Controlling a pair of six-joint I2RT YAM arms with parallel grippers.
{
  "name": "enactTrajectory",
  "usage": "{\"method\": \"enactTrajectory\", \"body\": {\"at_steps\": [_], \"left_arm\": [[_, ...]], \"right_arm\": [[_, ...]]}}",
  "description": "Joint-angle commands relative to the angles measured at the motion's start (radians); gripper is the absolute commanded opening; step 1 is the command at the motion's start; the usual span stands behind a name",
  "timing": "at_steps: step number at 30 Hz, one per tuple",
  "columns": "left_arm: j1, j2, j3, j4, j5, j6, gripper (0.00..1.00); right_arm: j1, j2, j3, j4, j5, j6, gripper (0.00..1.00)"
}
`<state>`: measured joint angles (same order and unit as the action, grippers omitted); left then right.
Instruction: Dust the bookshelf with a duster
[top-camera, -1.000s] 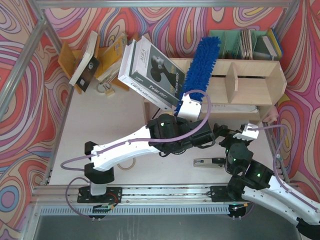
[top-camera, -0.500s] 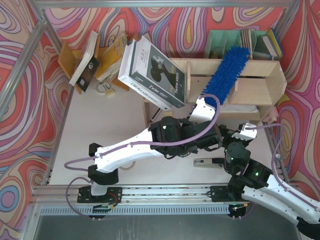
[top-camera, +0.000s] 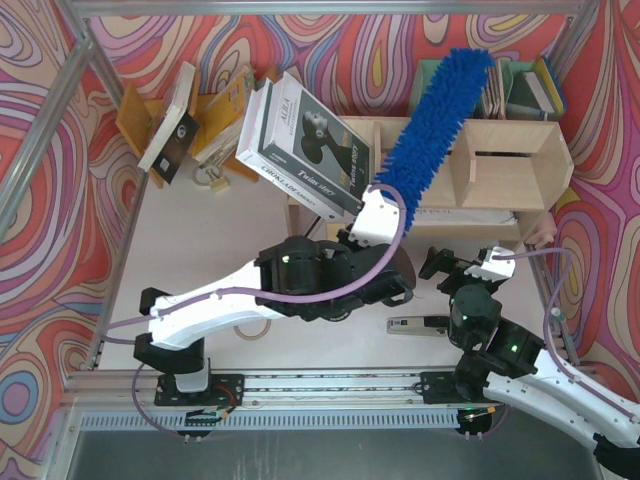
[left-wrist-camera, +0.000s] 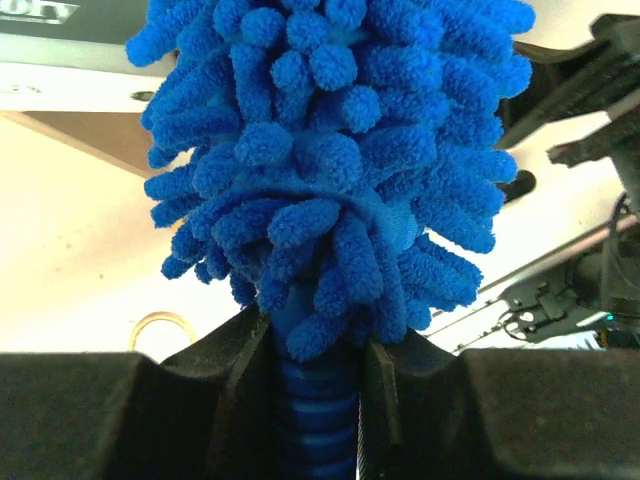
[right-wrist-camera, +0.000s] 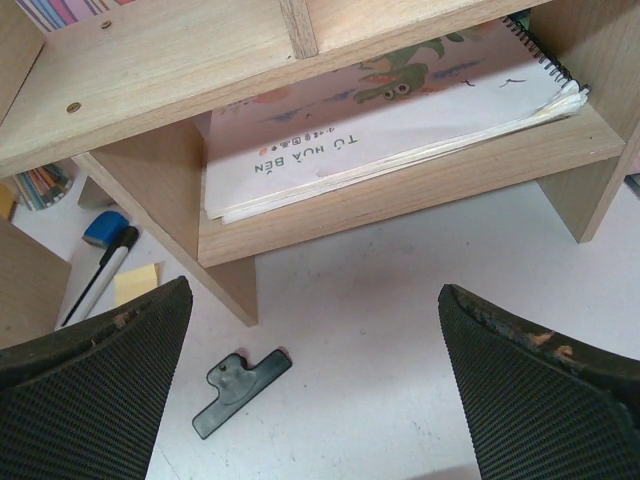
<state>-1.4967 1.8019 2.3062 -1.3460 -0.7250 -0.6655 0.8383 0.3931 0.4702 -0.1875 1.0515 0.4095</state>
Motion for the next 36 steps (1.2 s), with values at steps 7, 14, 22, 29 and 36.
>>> {"method": "enactTrajectory", "body": {"at_steps": [7, 14, 22, 29, 36], "left_arm": [[0.068, -0.103, -0.138, -0.026, -0.124, -0.055, 0.00], [0.078, -0.086, -0.137, -0.003, -0.136, 0.002, 0.00], [0.119, -0.059, -0.153, 0.058, 0.020, 0.054, 0.00], [0.119, 0.019, -0.081, 0.053, 0.099, 0.094, 0.00], [0.118, 0.071, -0.031, 0.091, 0.183, 0.133, 0.00]], "right_arm": [[0.000, -0.010, -0.005, -0.020, 0.029, 0.019, 0.99], [0.000, -0.003, 0.002, -0.040, 0.031, 0.037, 0.99], [0.001, -0.077, -0.046, 0.086, -0.070, -0.094, 0.99], [0.000, -0.109, -0.061, 0.107, -0.113, -0.124, 0.99], [0.000, -0.083, -0.048, 0.082, -0.087, -0.096, 0.99]]}}
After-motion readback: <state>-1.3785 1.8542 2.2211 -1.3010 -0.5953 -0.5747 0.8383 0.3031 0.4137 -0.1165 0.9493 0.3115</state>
